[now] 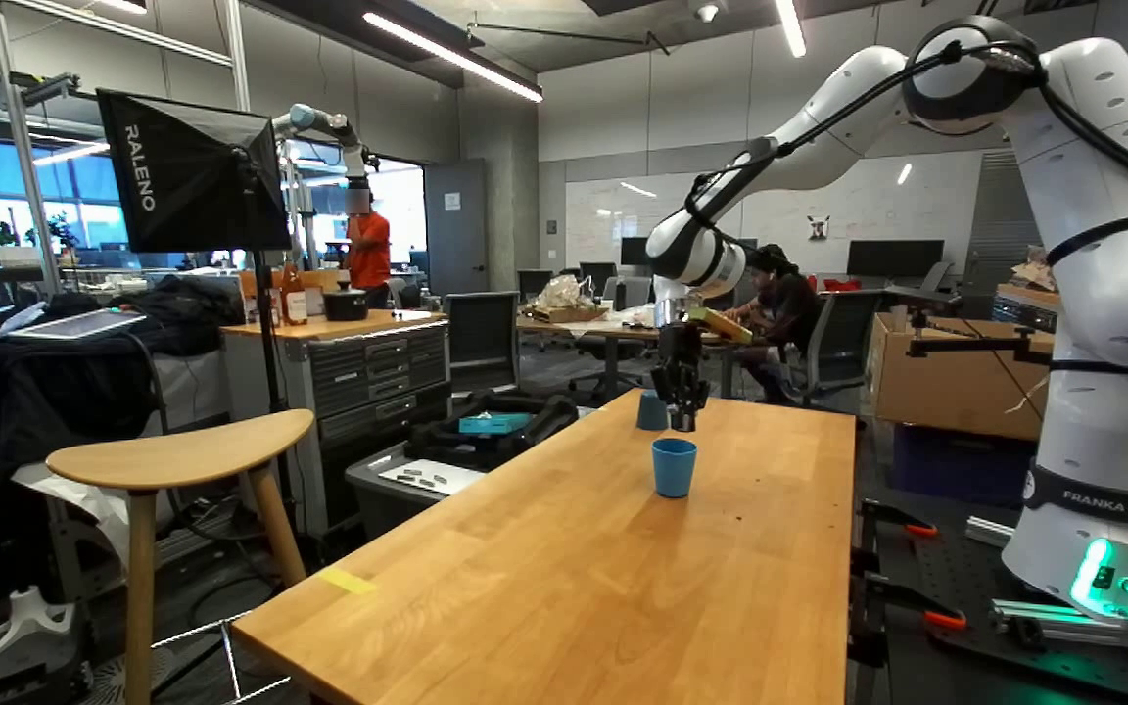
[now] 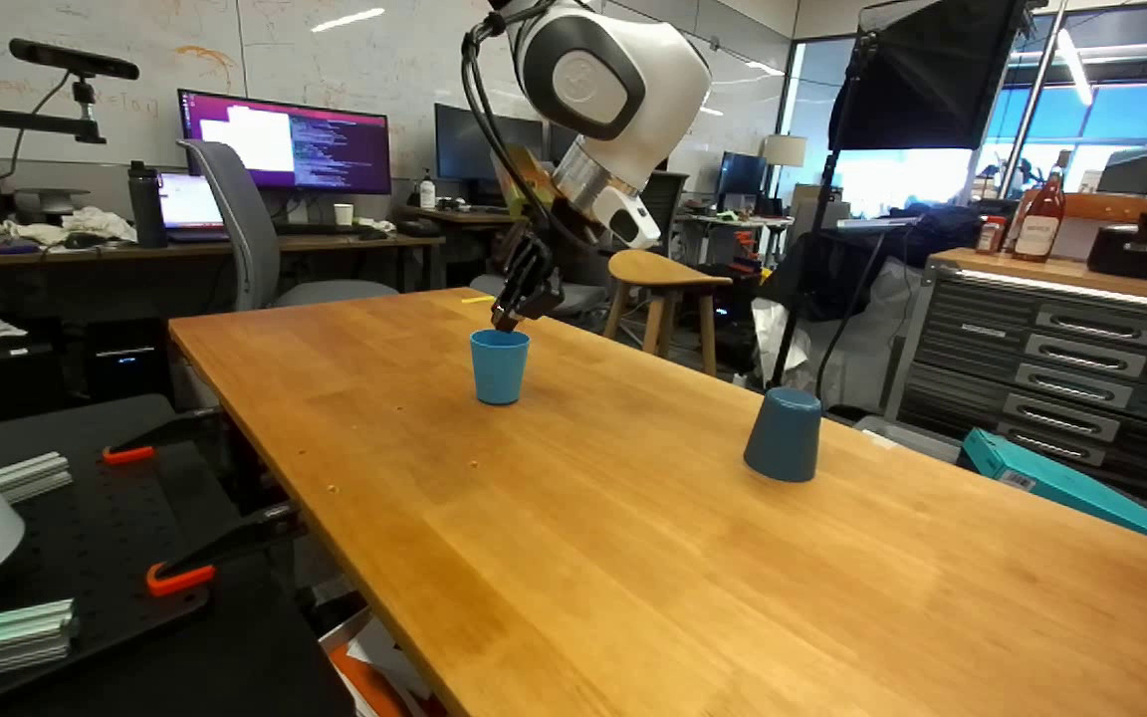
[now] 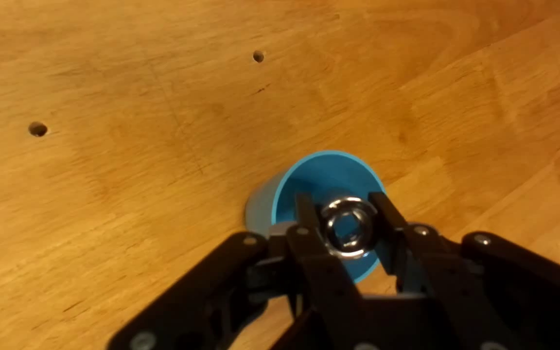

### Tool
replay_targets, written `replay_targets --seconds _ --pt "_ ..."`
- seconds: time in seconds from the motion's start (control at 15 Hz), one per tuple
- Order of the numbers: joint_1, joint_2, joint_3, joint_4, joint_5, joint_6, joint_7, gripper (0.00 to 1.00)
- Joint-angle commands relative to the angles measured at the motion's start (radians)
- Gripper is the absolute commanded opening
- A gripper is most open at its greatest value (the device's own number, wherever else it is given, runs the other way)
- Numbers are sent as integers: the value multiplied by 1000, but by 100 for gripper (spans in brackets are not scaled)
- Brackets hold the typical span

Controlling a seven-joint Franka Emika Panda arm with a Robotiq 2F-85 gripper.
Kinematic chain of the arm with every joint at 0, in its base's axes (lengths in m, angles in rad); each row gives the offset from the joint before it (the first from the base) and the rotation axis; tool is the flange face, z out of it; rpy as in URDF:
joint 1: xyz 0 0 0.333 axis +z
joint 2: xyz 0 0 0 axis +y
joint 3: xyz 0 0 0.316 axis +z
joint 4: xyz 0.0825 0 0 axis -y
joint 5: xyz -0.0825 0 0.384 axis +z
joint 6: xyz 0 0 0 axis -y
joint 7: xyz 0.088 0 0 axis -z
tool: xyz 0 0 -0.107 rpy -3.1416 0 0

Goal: Pick up the metallic object and put it in the blue cup

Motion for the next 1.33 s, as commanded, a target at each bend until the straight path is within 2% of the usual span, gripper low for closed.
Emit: replay_targets --seconds 0.0,0.4,0.47,0.6,0.8,0.87,0.93,1.0,1.27 --pt "-5 -48 19 -85 54 120 -72 8" --pt "-8 -44 46 -117 91 217 -119 8" --pt "-10 -44 50 -117 98 211 -125 57" --pt "-8 -46 53 -117 94 205 -126 64" --pt "-6 -61 50 -121 75 200 -128 87" --pt "-7 -68 47 -117 63 180 -128 46" --pt "-9 -80 43 -115 54 167 -128 50" --pt "-8 -94 38 -114 36 156 -126 50" --pt "-2 -159 7 -72 -129 54 -102 19"
